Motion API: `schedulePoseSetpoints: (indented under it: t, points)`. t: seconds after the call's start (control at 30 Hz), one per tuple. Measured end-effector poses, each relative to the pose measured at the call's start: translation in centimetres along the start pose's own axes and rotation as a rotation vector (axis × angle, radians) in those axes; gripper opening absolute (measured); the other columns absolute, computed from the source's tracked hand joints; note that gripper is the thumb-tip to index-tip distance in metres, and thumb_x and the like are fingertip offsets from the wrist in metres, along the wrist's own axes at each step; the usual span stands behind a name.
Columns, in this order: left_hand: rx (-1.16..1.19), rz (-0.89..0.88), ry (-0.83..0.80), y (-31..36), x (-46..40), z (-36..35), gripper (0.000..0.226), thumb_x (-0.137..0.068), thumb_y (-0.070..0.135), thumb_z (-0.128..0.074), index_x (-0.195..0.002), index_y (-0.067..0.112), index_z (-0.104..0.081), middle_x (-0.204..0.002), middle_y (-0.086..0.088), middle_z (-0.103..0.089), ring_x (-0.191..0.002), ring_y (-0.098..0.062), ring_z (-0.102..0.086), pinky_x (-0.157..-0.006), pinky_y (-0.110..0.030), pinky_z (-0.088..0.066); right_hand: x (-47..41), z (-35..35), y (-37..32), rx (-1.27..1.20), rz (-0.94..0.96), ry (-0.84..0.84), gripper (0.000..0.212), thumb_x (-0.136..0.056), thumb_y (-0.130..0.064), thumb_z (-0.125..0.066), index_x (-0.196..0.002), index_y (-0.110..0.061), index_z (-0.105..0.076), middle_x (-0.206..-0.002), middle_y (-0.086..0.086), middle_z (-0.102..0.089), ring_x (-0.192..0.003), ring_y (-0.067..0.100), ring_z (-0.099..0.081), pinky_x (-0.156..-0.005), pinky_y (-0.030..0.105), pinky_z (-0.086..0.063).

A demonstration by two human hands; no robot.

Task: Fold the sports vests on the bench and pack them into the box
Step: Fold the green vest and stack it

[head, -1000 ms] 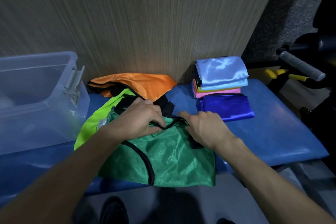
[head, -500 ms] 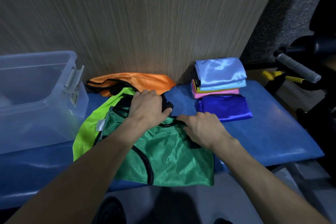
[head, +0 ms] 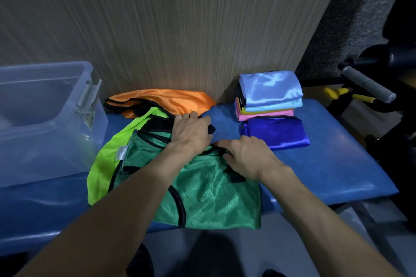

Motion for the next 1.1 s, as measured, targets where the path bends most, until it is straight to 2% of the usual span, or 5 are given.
schedulePoseSetpoints:
  t: [0.27, 0.5, 0.77, 0.97, 1.1]
  points:
    - [0.185, -0.024, -0.019, -1.2, -0.4, 0.8, 0.015, -0.098, 0.041, -0.063, -0.095, 0.027, -0.057, -0.094, 0.004, -0.069, -0.096, -0.024, -0.064, -0.095, -0.038, -0.037, 0.3, -0.1, 0.5, -0.084, 0.019, -0.018, 0.053, -0.101, -0.03, -0.049, -0.152, -0.04, -0.039, -0.111, 0.014, -0.067, -0.106, 0.037, -0.059, -0.073, 0.037, -0.037]
    - [0.008, -0.022, -0.033, -1.6, -0.3, 1.4, 0.027, -0.098, 0.047, -0.058, -0.085, 0.024, -0.055, -0.105, 0.001, -0.062, -0.11, -0.028, -0.054, -0.093, -0.041, -0.039, 0.7, 0.1, 0.6, -0.095, 0.004, -0.027, 0.053, -0.101, -0.031, -0.05, -0.151, -0.04, -0.039, -0.113, 0.014, -0.066, -0.107, 0.037, -0.058, -0.079, 0.039, -0.044]
    - [0.546, -0.012, -0.167, -3.7, -0.3, 2.0, 0.017, -0.099, 0.042, -0.062, -0.092, 0.028, -0.067, -0.083, 0.009, -0.072, -0.067, -0.003, -0.063, -0.065, -0.03, -0.049, 0.5, -0.2, 0.6, -0.097, 0.018, -0.013, 0.054, -0.1, -0.031, -0.051, -0.151, -0.041, -0.039, -0.109, 0.011, -0.068, -0.106, 0.036, -0.06, -0.08, 0.039, -0.045]
    - [0.415, -0.032, -0.295, -2.9, 0.7, 2.0, 0.046, -0.084, 0.05, -0.078, -0.12, 0.028, -0.058, -0.096, 0.014, -0.063, -0.1, -0.015, -0.062, -0.102, -0.041, -0.044, 0.7, -0.1, 0.6, -0.115, 0.021, -0.011, 0.053, -0.1, -0.031, -0.051, -0.151, -0.041, -0.039, -0.113, 0.014, -0.067, -0.107, 0.038, -0.06, -0.081, 0.04, -0.046]
    - [0.535, -0.079, -0.223, -2.7, 0.9, 1.9, 0.064, -0.08, 0.031, -0.086, -0.133, 0.03, -0.05, -0.092, 0.01, -0.063, -0.088, -0.011, -0.063, -0.094, -0.037, -0.049, 0.8, -0.1, 0.6, -0.117, 0.012, -0.033, 0.054, -0.1, -0.032, -0.051, -0.152, -0.04, -0.038, -0.118, 0.014, -0.066, -0.11, 0.037, -0.059, -0.084, 0.04, -0.046]
Point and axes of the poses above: each hand's wrist, its own x-axis away from the middle knuckle, its own z-axis out of the back of the hand, y = z × x, the point moved 2 cm from there along -x, towards the middle knuckle
